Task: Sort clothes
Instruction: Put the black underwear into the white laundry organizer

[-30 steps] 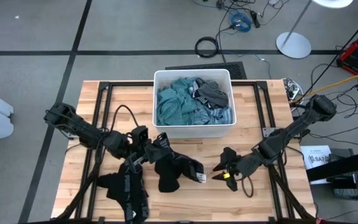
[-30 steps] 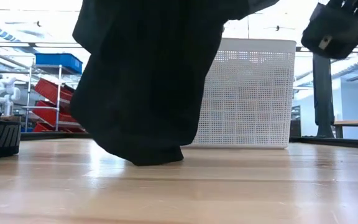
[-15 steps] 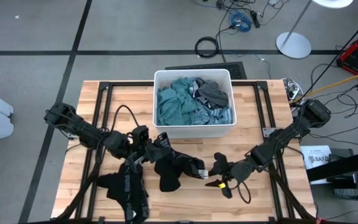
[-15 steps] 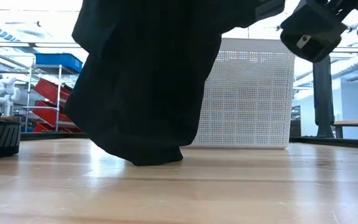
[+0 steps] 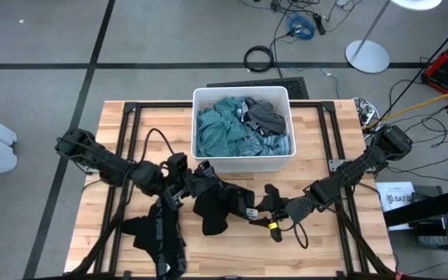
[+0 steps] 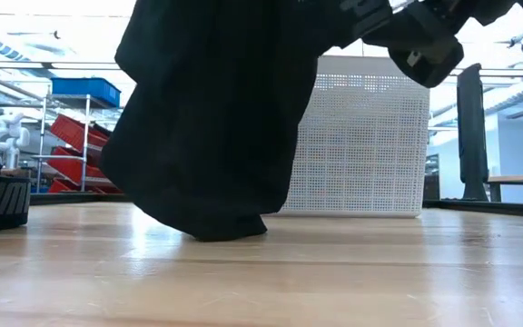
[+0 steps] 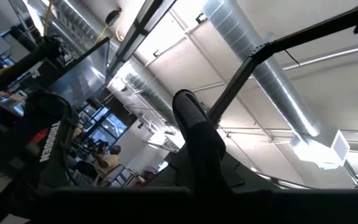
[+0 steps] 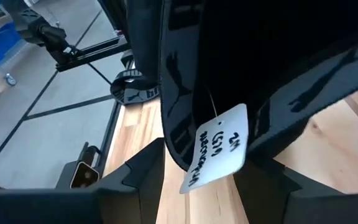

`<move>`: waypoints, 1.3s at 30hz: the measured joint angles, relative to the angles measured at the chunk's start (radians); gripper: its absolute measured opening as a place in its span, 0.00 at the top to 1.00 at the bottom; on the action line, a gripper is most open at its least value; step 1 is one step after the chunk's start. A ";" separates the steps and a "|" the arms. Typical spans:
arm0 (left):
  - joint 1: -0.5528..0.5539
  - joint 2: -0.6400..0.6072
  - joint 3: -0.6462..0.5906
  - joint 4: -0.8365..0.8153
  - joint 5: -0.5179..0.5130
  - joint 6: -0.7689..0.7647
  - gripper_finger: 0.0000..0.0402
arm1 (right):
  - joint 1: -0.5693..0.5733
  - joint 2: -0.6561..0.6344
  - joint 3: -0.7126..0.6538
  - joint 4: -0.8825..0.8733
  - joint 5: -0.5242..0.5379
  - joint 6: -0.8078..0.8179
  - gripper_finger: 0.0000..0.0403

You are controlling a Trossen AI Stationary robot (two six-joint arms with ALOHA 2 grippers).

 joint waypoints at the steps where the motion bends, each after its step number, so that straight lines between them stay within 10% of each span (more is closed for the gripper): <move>1: 0.003 0.000 0.000 -0.001 0.000 0.000 0.97 | -0.004 0.000 0.000 0.001 -0.001 0.000 0.58; 7: 0.016 0.000 0.000 -0.020 0.000 -0.006 0.97 | -0.030 0.000 0.000 0.003 0.039 0.049 0.63; 14: 0.015 0.000 0.000 -0.023 0.000 -0.006 0.97 | -0.048 0.000 0.000 0.006 0.050 0.029 0.97; 22: 0.015 0.000 0.000 -0.021 0.009 -0.006 0.97 | -0.056 -0.069 0.000 0.002 0.045 0.010 1.00; 39: 0.030 0.000 0.000 0.073 0.251 0.073 0.97 | -0.054 -0.625 0.002 -0.423 0.100 -0.228 1.00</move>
